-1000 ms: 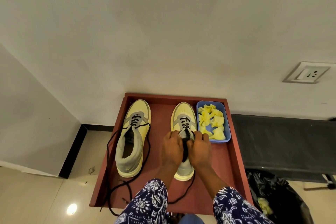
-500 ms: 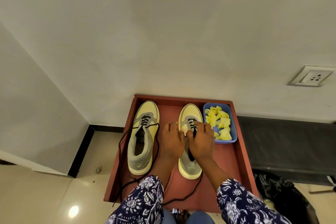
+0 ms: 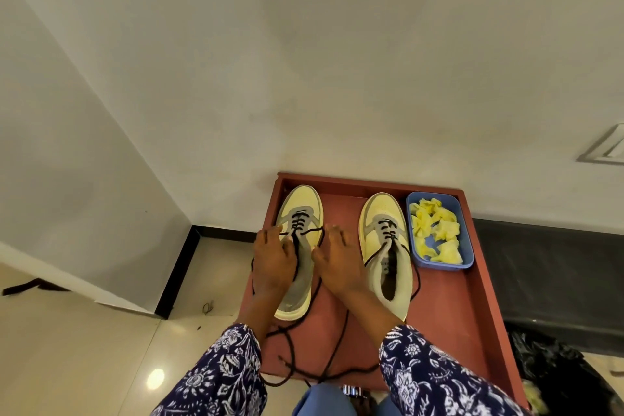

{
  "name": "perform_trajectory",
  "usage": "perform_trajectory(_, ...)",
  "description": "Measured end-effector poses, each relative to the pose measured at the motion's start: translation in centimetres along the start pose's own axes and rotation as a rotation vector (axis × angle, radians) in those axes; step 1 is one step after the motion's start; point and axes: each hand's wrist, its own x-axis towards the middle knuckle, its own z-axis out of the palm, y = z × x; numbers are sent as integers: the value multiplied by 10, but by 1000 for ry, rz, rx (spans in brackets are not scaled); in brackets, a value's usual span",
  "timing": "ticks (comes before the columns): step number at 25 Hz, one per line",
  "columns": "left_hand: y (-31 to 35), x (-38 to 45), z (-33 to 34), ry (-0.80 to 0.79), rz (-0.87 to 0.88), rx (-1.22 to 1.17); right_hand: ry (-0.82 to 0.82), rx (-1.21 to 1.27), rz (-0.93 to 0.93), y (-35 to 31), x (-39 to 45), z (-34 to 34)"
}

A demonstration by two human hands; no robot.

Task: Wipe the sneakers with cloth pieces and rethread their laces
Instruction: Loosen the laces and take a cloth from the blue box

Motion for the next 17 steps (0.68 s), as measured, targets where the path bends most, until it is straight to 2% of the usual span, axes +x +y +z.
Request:
perform_trajectory(4,-21,6,-5,-77,-49,48,-126,15,18,-3,7,15)
perform_trajectory(9,-33,14,-1,-161,-28,82,-167,-13,9,-2,18,24)
perform_trajectory(17,-30,7,2,-108,-7,45,-151,8,36,3,17,24)
